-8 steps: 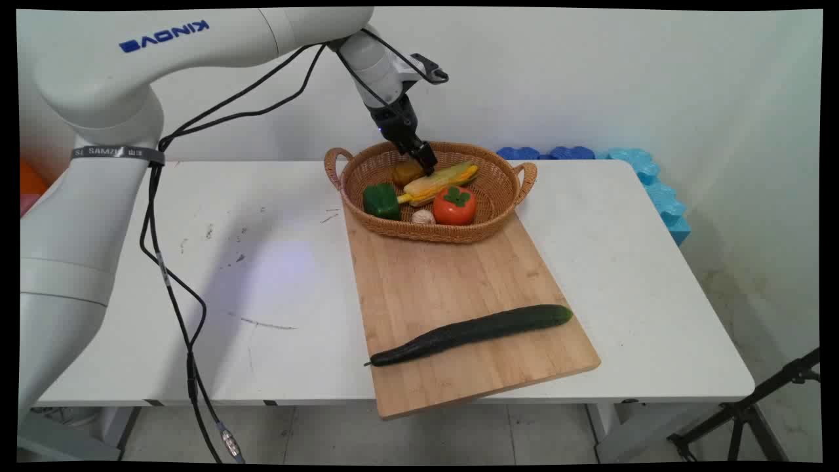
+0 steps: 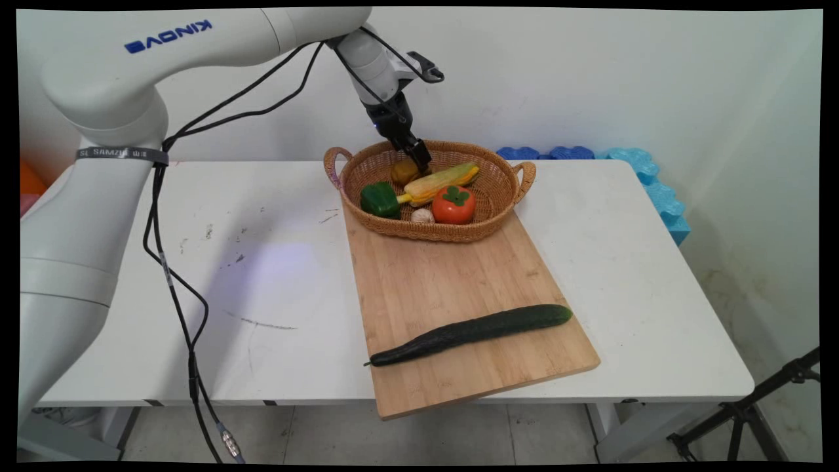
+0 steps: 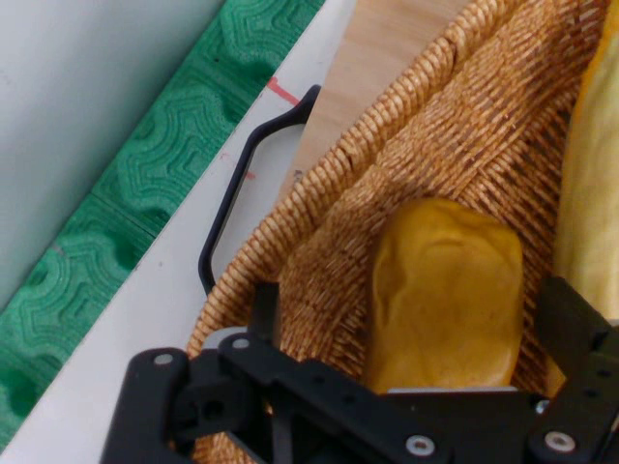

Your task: Pick up the potato from the vegetable basket

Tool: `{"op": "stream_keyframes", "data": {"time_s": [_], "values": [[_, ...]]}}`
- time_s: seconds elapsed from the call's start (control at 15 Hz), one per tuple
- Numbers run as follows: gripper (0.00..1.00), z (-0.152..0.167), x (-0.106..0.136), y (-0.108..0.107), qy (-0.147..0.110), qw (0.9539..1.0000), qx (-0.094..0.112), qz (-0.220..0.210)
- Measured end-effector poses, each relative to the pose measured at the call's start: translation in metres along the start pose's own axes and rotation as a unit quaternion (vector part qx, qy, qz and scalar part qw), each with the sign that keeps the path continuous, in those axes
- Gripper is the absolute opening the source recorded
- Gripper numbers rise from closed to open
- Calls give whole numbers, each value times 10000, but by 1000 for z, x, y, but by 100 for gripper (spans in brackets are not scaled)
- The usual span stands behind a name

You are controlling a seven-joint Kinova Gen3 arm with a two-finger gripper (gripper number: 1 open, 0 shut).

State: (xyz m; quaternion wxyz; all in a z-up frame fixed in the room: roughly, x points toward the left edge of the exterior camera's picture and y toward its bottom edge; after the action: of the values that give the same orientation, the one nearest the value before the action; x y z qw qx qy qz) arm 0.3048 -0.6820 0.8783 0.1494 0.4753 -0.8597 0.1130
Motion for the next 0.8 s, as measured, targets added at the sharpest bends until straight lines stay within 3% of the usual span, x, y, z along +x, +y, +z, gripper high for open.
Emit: {"op": "stream_keyframes", "data": {"time_s": [0.8], "values": [[100,-4,-9,-2,-117,9999,-25,74]]}}
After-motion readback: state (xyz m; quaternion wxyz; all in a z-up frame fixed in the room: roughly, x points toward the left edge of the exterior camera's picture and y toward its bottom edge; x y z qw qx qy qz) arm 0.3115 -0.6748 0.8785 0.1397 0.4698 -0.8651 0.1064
